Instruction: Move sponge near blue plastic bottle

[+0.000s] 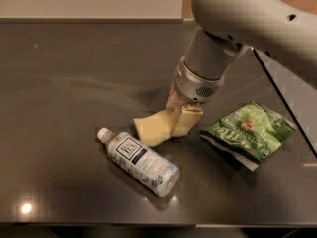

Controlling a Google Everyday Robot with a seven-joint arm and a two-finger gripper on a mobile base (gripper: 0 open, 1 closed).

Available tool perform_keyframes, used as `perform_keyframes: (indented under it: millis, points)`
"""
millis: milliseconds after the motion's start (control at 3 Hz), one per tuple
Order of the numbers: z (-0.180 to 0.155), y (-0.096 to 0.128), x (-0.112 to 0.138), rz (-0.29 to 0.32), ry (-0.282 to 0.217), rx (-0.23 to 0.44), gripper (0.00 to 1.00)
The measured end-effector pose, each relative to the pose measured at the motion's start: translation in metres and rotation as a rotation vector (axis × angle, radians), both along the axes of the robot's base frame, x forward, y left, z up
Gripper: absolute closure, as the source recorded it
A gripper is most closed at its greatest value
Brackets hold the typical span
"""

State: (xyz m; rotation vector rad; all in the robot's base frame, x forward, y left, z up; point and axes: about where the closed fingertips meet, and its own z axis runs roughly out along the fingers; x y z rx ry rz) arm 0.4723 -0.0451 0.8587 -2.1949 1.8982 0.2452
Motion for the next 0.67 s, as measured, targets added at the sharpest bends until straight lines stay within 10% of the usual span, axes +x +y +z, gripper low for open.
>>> perform_keyframes:
  millis: [667]
  points:
    - [0.0005, 0.0004, -0.0004, 0.001, -0.003, 0.0, 0.0]
